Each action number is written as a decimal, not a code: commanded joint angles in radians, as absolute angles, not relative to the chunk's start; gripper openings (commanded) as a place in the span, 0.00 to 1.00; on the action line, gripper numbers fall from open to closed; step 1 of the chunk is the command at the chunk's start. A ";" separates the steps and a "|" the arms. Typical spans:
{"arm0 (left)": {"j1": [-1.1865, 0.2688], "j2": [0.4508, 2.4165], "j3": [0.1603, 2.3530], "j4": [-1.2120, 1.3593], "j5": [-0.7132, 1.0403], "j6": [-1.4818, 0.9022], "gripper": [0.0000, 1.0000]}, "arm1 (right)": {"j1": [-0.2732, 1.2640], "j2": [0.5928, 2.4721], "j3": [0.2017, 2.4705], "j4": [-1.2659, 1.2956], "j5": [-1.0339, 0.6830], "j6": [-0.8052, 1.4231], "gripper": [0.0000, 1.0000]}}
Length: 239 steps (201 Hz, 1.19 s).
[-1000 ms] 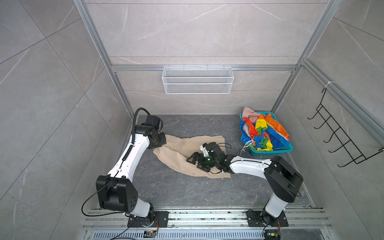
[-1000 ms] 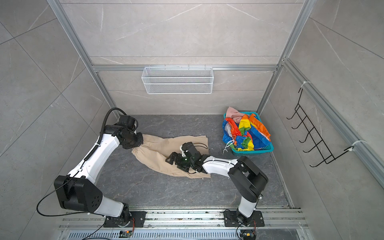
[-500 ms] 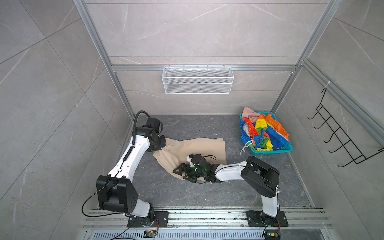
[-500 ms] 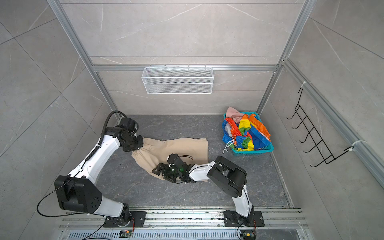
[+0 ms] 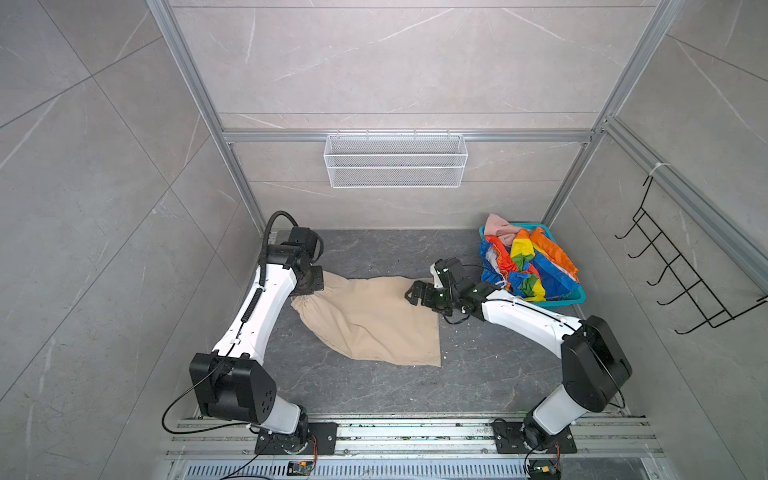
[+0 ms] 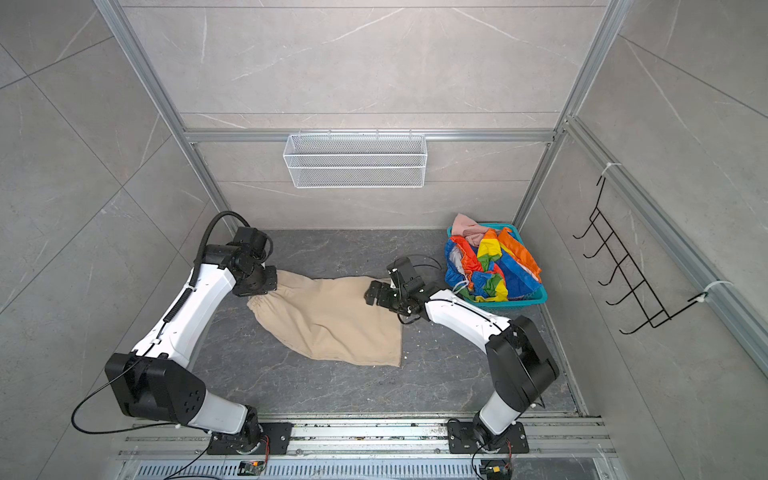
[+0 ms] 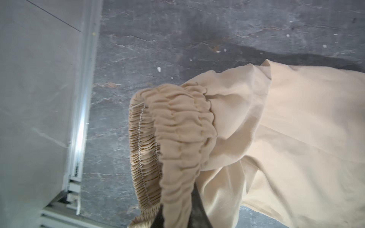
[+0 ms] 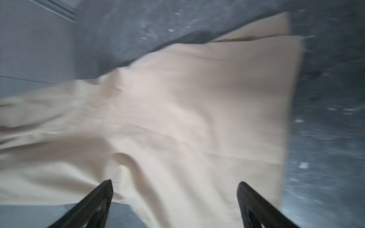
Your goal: Fold and stack the shorts
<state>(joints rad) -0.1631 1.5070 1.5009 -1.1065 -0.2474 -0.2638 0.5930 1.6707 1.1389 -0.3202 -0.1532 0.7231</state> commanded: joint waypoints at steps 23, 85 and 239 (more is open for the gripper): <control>-0.192 1.515 1.584 -1.188 -0.298 -0.249 0.00 | 0.603 1.817 1.153 -0.447 -0.135 0.590 0.99; -0.439 1.667 1.739 -1.306 -0.350 -0.356 0.00 | 0.603 1.912 1.156 -0.341 -0.237 0.679 0.99; -0.712 1.963 1.923 -0.931 0.089 -0.575 0.21 | 0.563 1.745 0.986 -0.230 -0.362 0.730 0.99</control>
<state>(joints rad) -0.7166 2.0411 1.9579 -1.1278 -0.0559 -0.5228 0.5873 1.8206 1.0573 -0.1715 -0.3344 0.7151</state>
